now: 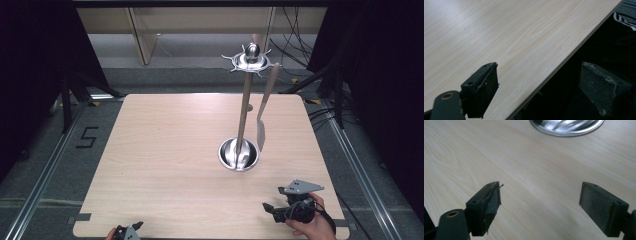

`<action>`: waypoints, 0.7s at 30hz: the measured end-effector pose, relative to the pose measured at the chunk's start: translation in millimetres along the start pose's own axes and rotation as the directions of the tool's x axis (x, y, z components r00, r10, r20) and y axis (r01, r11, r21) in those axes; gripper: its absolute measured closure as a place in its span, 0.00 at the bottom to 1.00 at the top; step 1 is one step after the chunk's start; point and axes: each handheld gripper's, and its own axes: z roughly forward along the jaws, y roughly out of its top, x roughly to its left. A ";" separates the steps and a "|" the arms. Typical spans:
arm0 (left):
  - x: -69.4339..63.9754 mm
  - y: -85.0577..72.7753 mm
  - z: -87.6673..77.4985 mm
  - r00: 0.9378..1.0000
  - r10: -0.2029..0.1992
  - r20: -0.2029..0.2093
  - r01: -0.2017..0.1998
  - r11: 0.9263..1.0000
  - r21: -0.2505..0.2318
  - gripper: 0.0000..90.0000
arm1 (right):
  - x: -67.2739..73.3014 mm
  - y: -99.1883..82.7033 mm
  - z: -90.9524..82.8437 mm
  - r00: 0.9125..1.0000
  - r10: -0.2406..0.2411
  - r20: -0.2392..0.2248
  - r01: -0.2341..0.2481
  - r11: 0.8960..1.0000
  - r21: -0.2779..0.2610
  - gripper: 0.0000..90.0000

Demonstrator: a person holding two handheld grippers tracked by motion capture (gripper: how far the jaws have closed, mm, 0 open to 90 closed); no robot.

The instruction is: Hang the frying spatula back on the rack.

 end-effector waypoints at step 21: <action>-1.4 -0.7 1.6 1.000 -0.025 -0.001 0.025 1.000 -0.009 0.16 | 3.1 -7.9 1.7 1.000 -0.029 -0.006 0.029 1.000 -0.006 0.19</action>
